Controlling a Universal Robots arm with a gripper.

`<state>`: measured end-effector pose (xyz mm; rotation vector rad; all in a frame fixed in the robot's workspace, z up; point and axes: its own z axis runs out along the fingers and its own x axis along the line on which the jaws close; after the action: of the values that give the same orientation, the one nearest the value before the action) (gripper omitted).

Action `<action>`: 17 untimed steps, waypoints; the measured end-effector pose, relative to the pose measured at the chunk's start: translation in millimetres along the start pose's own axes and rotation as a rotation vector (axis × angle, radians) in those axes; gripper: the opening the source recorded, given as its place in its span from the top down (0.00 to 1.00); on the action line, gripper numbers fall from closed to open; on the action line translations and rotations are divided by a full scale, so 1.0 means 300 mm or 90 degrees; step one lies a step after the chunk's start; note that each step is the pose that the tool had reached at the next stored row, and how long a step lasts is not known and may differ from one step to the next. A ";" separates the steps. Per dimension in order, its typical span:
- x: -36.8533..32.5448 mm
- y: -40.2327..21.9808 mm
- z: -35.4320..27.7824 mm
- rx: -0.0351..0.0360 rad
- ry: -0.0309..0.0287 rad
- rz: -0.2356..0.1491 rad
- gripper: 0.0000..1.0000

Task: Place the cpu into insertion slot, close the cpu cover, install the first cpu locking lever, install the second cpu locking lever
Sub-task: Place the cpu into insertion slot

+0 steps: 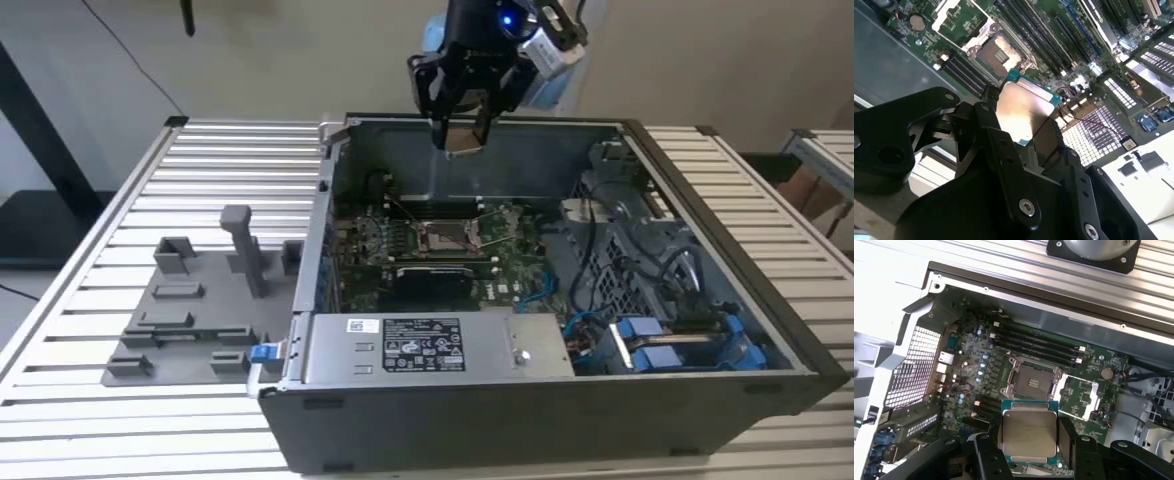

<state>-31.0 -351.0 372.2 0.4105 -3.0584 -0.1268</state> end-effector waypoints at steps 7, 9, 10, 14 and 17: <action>0.000 0.000 0.000 0.0016 0.0034 -0.038 0.45; 0.000 0.000 0.000 0.0020 0.0043 -0.049 0.45; 0.000 0.000 0.000 0.0023 0.0048 -0.054 0.45; 0.000 0.000 0.000 0.0032 0.0067 -0.075 0.45; 0.000 0.000 0.000 0.0038 0.0080 -0.091 0.45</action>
<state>-31.0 -351.0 372.2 0.6270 -3.0159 -0.1205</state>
